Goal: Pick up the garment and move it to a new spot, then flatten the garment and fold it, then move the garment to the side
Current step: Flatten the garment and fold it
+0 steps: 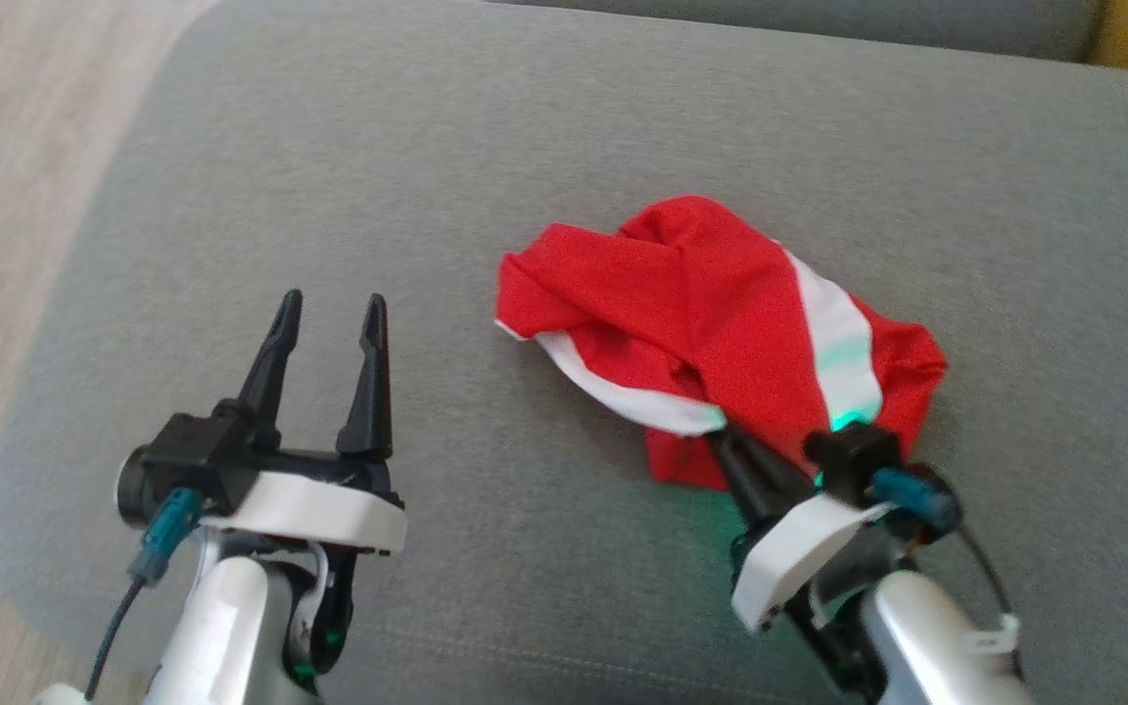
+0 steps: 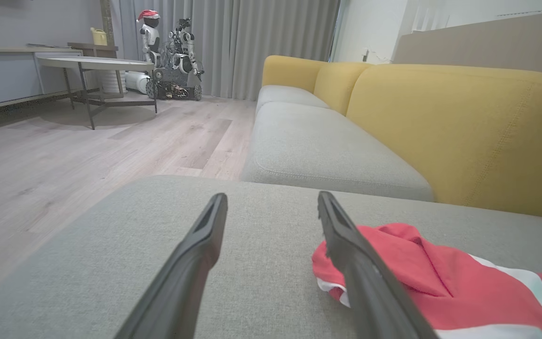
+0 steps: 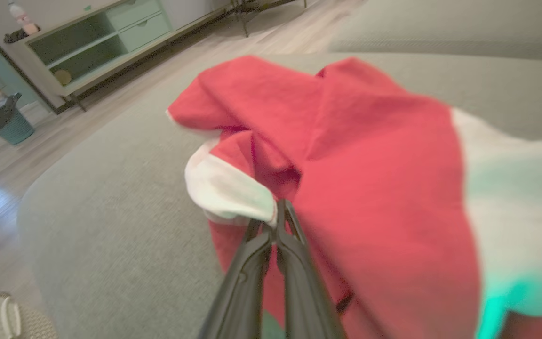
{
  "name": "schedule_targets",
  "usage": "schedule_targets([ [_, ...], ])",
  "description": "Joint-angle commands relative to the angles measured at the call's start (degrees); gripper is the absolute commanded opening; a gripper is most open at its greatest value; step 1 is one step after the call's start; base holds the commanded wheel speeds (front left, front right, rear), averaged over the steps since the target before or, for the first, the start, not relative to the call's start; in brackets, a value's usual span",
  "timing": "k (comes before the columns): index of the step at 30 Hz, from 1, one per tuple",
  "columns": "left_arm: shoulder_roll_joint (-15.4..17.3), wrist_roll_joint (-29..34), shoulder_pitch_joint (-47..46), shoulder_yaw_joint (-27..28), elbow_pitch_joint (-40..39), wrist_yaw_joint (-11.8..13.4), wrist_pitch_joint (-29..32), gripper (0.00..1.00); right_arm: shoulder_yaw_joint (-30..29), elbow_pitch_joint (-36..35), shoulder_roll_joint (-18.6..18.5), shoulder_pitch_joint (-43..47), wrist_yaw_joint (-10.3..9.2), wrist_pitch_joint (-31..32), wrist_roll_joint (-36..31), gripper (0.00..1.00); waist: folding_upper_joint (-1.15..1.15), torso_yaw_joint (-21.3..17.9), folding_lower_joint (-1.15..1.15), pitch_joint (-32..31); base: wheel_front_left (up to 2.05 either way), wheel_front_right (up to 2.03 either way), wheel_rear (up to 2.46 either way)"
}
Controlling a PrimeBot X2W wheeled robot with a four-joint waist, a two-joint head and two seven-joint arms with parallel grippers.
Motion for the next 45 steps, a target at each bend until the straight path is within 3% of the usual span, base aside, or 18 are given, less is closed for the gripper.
schedule_targets([
  [1, 0.3, 0.9, -1.9, 2.8, -2.4, -0.4, -0.7, 1.00, -1.2, -4.8, 0.1, 0.2, -0.05, 0.1, -1.1, 0.00, 0.00, -3.0, 0.00, 0.4, 0.00, 0.00, 0.00],
  [8, 0.1, 1.8, -2.5, 3.8, -2.5, -1.3, -0.7, 1.00, -10.7, -14.7, -0.3, 2.2, -0.05, 3.8, -3.8, 0.00, 0.00, -8.1, 0.00, 1.6, 0.00, 0.00, 0.00],
  [15, 0.0, 2.4, -3.5, 3.9, -2.1, -2.0, -0.7, 1.00, -18.7, -17.6, -1.5, 0.6, -0.05, 5.8, -5.5, 0.00, 0.00, -10.2, 0.00, 2.8, 0.00, 0.00, 0.00],
  [21, -0.2, 2.6, -4.4, 3.9, -1.9, -2.5, -0.7, 1.00, -26.7, -12.8, -3.7, -2.1, -0.05, 6.1, -5.9, 0.00, 0.00, -10.3, 0.00, 4.4, 0.00, 0.00, 0.00],
  [28, -0.3, 2.7, -4.4, 4.3, -1.6, -2.7, -0.7, 1.00, -27.3, -5.8, -3.6, -3.6, -0.05, 3.7, -5.2, 0.00, 0.00, -10.4, 0.00, 5.2, 0.00, 0.00, 0.00],
  [30, -0.3, 2.8, -4.1, 4.6, -1.5, -2.7, -0.7, 1.00, -26.9, -4.7, -3.4, -3.4, -0.05, 2.8, -5.1, 1.00, 0.00, -10.7, 0.00, 4.9, 0.00, 0.00, 0.00],
  [36, -0.3, 3.1, -2.2, 5.6, -1.0, -2.5, -0.7, 1.00, -25.1, -5.7, -2.6, -0.4, -0.05, 0.2, -4.4, 1.00, 0.00, -12.0, 0.00, 2.5, 0.00, 0.00, 0.00],
  [45, -0.1, 3.4, 2.2, 7.1, -0.5, -2.2, -0.7, 1.00, -22.5, -15.7, -2.2, 7.0, -0.05, 1.0, -4.7, 1.00, 0.00, -13.8, 0.00, -1.6, 0.00, 0.00, 0.00],
])
